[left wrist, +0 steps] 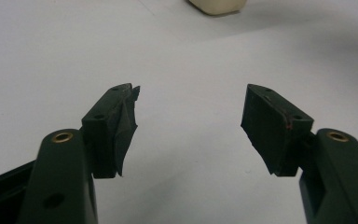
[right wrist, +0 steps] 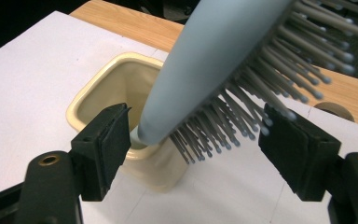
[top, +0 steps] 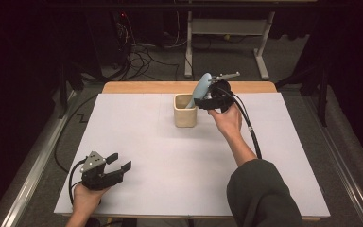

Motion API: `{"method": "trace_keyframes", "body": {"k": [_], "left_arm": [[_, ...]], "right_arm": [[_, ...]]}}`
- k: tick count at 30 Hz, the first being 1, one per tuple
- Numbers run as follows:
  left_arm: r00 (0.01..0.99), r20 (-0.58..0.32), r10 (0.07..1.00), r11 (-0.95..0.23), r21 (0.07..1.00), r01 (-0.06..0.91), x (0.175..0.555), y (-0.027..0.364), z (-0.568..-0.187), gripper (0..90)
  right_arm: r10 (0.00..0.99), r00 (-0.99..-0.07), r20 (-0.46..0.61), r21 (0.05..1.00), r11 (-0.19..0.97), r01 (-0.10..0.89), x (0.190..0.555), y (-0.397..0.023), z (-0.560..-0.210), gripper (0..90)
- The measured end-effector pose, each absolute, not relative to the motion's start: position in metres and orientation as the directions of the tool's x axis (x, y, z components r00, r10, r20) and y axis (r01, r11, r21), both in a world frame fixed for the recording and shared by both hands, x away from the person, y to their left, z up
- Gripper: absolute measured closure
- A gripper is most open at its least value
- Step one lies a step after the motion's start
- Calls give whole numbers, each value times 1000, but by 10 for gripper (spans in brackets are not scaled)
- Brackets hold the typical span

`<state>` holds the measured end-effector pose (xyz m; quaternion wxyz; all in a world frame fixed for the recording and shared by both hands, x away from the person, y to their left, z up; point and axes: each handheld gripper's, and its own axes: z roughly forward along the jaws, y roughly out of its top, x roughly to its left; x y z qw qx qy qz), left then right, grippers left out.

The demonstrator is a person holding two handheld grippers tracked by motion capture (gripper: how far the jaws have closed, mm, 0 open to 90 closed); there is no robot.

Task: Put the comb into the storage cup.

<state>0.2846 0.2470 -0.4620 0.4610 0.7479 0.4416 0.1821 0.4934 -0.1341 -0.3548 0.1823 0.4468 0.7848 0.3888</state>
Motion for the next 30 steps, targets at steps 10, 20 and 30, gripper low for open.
{"method": "trace_keyframes", "body": {"k": [10, 20, 30], "left_arm": [[540, -138, 830, -180, 851, 493, 285, 247, -462, 355], [539, -140, 831, -177, 851, 494, 285, 248, -462, 354], [535, -144, 833, -169, 853, 494, 285, 249, -462, 354]], "right_arm": [[843, -534, 66, 786, 285, 549, 487, -146, -355, 258], [838, -541, 68, 794, 283, 538, 480, -152, -356, 258], [838, -541, 75, 800, 274, 535, 475, -161, -357, 258]]}}
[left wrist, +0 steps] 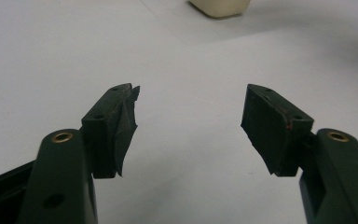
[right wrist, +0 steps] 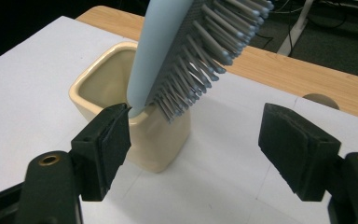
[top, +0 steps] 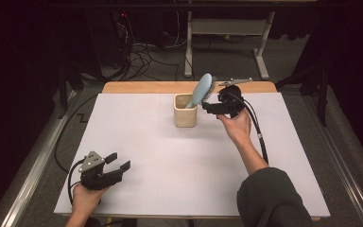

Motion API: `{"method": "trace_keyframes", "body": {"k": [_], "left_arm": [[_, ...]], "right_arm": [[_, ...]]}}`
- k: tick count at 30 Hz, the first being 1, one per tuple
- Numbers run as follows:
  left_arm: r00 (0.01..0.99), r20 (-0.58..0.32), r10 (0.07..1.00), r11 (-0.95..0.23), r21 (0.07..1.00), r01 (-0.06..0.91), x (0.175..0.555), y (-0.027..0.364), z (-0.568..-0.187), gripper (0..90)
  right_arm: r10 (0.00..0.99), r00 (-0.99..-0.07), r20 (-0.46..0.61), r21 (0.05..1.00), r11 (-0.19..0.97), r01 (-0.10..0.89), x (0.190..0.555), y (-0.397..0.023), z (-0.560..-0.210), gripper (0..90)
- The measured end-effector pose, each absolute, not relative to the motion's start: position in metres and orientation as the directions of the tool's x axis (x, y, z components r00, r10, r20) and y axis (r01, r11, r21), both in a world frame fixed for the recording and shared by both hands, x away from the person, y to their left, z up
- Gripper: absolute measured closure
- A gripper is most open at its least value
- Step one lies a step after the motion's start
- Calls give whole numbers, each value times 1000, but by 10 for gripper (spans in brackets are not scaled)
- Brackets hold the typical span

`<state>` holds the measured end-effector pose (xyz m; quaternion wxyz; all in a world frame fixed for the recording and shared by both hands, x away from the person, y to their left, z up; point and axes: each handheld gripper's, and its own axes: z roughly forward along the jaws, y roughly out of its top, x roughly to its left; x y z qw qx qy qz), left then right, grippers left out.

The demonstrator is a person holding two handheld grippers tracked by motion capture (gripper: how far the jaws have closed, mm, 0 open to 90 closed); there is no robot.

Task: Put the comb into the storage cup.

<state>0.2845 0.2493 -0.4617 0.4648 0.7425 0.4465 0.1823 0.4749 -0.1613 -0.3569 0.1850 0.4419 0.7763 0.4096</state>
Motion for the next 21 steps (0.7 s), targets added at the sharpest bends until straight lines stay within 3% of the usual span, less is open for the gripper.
{"method": "trace_keyframes", "body": {"k": [21], "left_arm": [[530, -147, 835, -162, 854, 494, 285, 250, -462, 356]], "right_arm": [[829, -551, 96, 815, 253, 522, 462, -178, -357, 261]]}}
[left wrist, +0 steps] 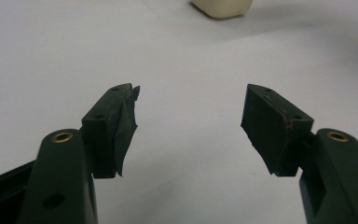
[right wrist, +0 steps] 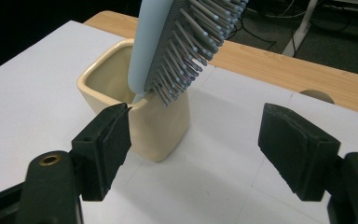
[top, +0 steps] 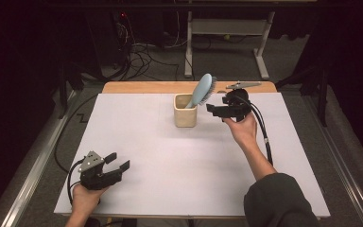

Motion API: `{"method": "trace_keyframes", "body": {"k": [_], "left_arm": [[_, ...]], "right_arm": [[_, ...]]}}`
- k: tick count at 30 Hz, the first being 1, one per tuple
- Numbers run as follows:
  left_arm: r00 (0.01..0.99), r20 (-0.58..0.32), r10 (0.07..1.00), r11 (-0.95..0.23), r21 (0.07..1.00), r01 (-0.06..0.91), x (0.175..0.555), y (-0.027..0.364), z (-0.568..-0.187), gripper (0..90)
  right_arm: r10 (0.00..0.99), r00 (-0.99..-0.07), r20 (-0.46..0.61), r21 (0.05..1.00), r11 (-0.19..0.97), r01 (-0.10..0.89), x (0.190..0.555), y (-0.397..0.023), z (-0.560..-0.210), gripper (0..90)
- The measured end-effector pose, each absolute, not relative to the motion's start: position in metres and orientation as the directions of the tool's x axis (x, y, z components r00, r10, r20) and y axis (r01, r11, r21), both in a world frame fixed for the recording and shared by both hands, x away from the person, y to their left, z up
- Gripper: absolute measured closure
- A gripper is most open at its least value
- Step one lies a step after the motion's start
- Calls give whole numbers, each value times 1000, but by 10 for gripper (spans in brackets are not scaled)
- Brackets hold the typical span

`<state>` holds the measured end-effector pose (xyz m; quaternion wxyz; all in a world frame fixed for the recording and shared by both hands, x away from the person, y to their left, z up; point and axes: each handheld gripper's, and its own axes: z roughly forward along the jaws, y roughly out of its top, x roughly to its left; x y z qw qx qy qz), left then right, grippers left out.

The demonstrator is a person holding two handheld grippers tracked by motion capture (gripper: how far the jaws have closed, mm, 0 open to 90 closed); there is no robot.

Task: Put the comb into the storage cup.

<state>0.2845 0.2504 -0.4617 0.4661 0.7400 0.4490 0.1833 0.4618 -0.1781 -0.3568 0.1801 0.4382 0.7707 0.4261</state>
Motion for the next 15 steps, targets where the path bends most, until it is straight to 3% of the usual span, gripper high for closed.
{"method": "trace_keyframes", "body": {"k": [15], "left_arm": [[528, -147, 836, -161, 855, 493, 284, 251, -462, 356]], "right_arm": [[832, -546, 97, 816, 248, 523, 457, -190, -359, 262]]}}
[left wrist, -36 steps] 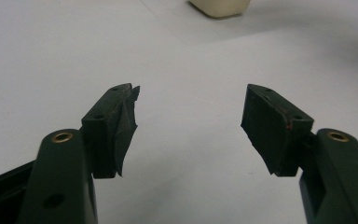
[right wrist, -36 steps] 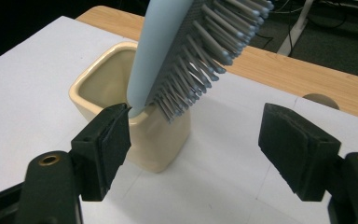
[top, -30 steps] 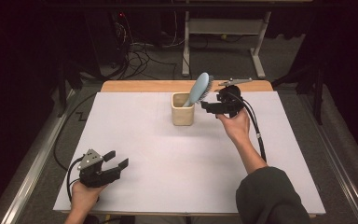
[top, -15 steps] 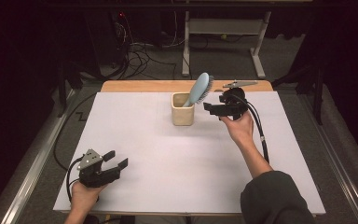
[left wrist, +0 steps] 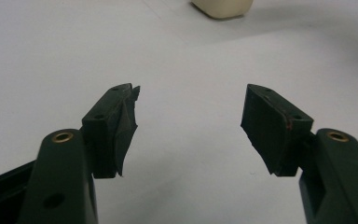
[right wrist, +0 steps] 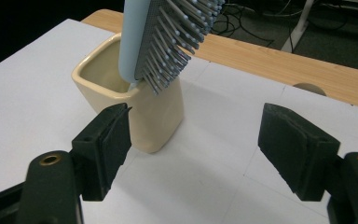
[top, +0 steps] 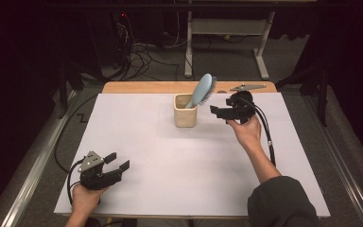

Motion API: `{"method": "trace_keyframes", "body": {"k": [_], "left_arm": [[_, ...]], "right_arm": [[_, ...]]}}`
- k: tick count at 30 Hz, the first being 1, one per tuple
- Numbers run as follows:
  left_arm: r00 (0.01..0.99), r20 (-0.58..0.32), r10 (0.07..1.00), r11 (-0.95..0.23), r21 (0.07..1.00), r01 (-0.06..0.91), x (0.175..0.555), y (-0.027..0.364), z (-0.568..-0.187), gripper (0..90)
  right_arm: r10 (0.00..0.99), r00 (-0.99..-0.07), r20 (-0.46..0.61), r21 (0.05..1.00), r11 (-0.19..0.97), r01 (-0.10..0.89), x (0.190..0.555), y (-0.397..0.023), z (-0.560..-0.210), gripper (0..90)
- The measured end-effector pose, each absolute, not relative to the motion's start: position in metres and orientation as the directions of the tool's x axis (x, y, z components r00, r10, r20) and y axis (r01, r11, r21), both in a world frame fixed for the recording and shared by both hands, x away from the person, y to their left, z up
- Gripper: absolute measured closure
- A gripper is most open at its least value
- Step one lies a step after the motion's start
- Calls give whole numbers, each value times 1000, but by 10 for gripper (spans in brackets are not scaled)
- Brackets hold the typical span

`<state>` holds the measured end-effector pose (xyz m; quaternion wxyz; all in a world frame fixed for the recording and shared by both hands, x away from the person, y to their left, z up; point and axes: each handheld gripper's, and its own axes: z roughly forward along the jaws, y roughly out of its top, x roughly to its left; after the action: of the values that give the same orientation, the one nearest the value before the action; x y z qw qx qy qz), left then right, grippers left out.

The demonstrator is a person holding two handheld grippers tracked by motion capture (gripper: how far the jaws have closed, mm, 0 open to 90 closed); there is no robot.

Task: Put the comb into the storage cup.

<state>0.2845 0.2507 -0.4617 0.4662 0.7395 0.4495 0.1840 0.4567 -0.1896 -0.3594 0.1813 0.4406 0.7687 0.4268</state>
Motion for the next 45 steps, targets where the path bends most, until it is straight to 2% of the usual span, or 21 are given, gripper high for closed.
{"method": "trace_keyframes", "body": {"k": [45], "left_arm": [[508, -159, 846, -134, 860, 492, 284, 253, -461, 358]], "right_arm": [[849, -515, 120, 830, 199, 521, 428, -227, -363, 263]]}}
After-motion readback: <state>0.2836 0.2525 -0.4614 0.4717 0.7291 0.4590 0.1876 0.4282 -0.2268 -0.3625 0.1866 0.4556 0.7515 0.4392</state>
